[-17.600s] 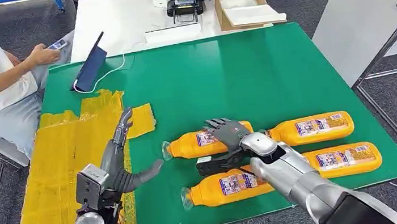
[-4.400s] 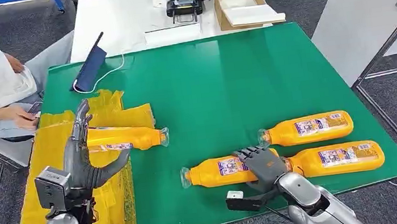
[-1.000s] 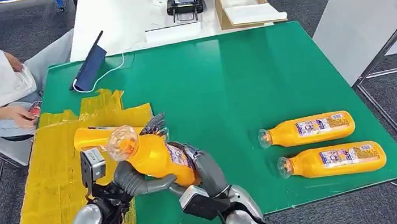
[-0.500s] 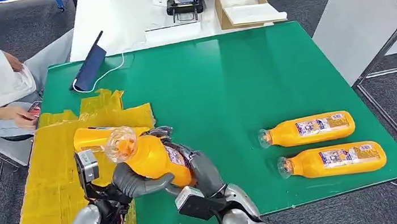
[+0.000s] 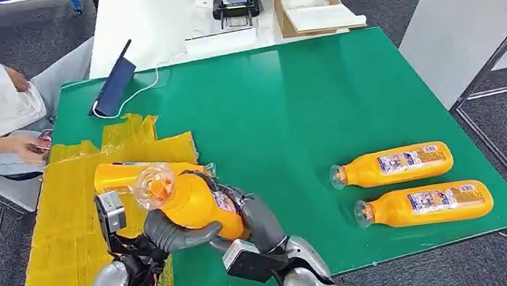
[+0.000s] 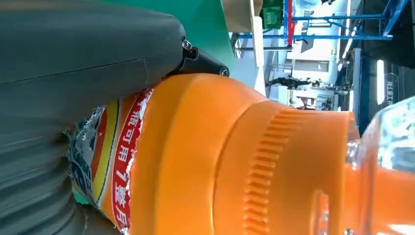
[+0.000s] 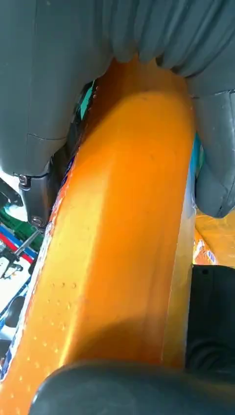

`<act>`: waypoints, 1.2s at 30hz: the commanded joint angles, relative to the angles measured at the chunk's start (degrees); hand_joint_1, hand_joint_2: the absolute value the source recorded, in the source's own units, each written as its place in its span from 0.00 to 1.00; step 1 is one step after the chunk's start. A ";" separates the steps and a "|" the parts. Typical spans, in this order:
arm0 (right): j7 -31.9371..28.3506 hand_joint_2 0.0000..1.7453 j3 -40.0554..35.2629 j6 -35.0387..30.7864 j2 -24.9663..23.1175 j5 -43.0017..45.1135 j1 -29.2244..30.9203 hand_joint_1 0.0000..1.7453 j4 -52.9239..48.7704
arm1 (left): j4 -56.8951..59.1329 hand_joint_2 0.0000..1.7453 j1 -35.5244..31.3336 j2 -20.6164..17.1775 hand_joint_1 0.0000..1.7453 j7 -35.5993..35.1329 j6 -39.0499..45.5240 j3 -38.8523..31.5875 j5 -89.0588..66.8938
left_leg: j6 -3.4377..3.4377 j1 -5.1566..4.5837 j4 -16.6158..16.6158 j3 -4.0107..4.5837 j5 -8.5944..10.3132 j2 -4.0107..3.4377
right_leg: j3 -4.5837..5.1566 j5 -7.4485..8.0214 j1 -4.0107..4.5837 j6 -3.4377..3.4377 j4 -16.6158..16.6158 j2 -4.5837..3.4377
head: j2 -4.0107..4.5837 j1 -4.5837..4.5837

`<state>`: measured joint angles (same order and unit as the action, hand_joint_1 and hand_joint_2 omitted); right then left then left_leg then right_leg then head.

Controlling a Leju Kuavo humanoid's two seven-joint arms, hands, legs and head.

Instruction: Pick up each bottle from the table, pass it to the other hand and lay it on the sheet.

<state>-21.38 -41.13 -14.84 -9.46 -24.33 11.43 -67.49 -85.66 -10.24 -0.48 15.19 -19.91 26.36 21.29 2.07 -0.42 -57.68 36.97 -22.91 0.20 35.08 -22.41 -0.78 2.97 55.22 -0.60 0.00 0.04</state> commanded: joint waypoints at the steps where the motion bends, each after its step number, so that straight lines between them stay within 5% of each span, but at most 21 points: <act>1: 0.24 1.00 -1.86 0.39 0.95 -0.05 1.33 1.00 3.82 | 1.22 1.00 -1.97 0.35 1.00 0.80 -0.59 0.95 0.48 | -0.11 0.06 0.01 -0.22 -0.07 0.07 | -0.25 -0.08 0.06 -0.09 -0.03 0.12 | 0.00 0.00; 6: 0.16 1.00 -1.07 -0.02 1.01 0.15 0.89 1.00 2.83 | 0.00 1.00 -1.61 0.72 1.00 1.60 -0.56 -0.13 0.81 | -0.14 0.07 -0.03 -0.26 -0.11 0.07 | -0.29 -0.11 0.08 -0.11 -0.01 0.13 | 0.00 0.00; 7: 0.07 1.00 -0.82 -0.24 1.03 0.27 0.71 0.94 2.51 | -0.30 1.00 -1.53 0.83 1.00 1.77 -0.40 -0.46 0.93 | -0.11 0.06 -0.02 -0.18 -0.08 0.06 | -0.21 -0.08 0.07 -0.09 -0.01 0.11 | 0.00 0.00; 8: -1.23 1.00 0.62 -1.87 0.70 1.62 -0.26 0.00 1.13 | -0.91 1.00 -1.24 1.06 1.00 2.33 2.00 -1.30 -0.41 | -0.23 0.09 -0.13 -0.50 -0.28 0.07 | -0.53 -0.27 0.10 -0.19 0.10 0.16 | 0.00 0.00; 16: -1.86 1.00 4.33 -3.40 2.93 4.47 -4.19 0.00 -10.00 | -2.80 1.00 -1.35 -0.78 1.00 5.30 10.95 -4.02 -12.37 | -0.15 0.06 -0.07 -0.25 -0.15 0.11 | -0.29 -0.17 0.06 -0.12 0.06 0.17 | 0.00 -0.02; 26: -2.50 1.00 8.64 -4.99 4.37 4.89 -6.81 0.00 -18.57 | -5.38 1.00 -1.97 -3.88 1.00 7.36 30.90 -2.61 -46.78 | -0.16 0.06 -0.07 -0.28 -0.15 0.07 | -0.30 -0.16 0.07 -0.13 0.06 0.14 | 0.00 0.00; 36: -2.54 1.00 9.25 -5.12 4.19 4.94 -7.16 0.00 -19.06 | -4.85 1.00 -2.63 -4.79 1.00 5.01 33.82 -1.23 -55.02 | -0.10 0.05 -0.01 -0.15 -0.06 0.06 | -0.17 -0.06 0.05 -0.08 -0.01 0.10 | 0.00 0.00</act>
<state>-23.95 -33.44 -19.72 -6.65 -19.69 4.25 -85.87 -92.04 -10.10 -2.47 22.75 10.97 22.34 -25.66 2.07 -0.42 -57.68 36.97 -22.91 0.20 35.08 -22.41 -0.78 2.97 55.22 -0.61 0.00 0.04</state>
